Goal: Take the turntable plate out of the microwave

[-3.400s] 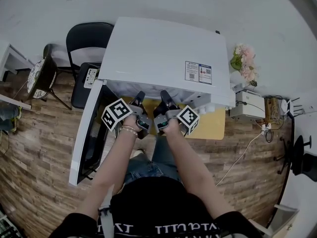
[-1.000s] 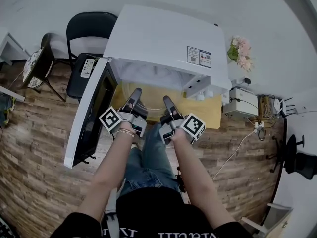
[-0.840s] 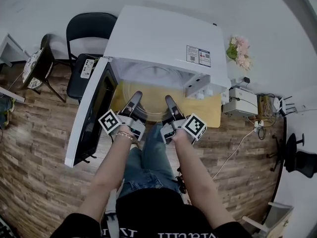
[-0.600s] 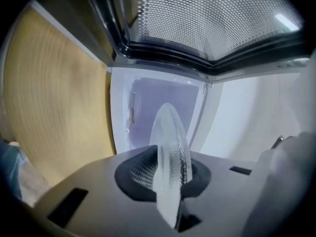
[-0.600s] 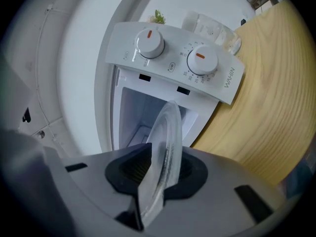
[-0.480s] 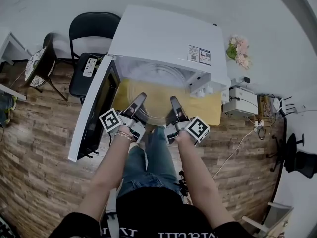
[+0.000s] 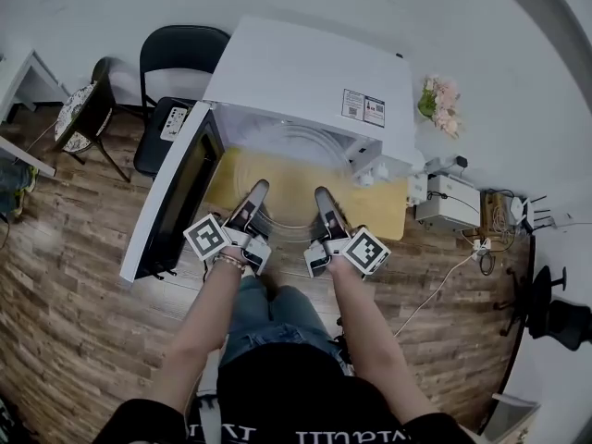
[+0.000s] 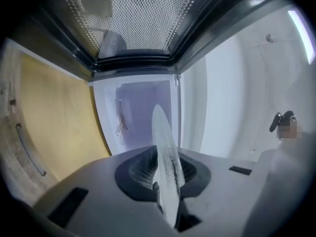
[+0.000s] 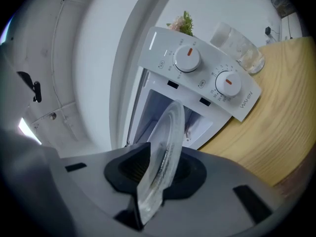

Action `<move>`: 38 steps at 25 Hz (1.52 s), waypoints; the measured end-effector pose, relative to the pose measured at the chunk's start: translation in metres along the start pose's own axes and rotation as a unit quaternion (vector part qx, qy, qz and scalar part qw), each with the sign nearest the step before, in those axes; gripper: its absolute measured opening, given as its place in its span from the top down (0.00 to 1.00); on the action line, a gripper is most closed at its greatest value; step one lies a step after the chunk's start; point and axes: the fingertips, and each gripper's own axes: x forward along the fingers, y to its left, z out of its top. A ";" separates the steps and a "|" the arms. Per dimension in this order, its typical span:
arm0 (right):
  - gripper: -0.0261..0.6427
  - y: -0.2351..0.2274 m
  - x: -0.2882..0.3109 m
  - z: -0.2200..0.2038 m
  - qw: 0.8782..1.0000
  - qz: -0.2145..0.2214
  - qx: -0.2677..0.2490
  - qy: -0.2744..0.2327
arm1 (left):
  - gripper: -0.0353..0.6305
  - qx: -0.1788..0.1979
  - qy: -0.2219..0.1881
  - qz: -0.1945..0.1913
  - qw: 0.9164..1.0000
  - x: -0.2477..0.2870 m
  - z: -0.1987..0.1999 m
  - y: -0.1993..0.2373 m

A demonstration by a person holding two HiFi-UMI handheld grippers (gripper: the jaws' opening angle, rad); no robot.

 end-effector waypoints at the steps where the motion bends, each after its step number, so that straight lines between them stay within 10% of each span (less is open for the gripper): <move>1: 0.83 0.003 -0.001 -0.001 1.000 0.001 -0.002 0.008 | 0.89 -0.002 -0.009 0.005 1.000 -0.004 -0.002 -0.001; 26: 0.80 0.082 -0.062 -0.006 0.995 0.028 -0.079 0.052 | 0.88 0.123 -0.065 0.065 0.988 -0.063 -0.036 -0.092; 38: 0.76 0.126 -0.078 0.035 0.982 0.053 -0.177 0.036 | 0.85 0.211 -0.068 0.017 0.975 -0.040 -0.048 -0.148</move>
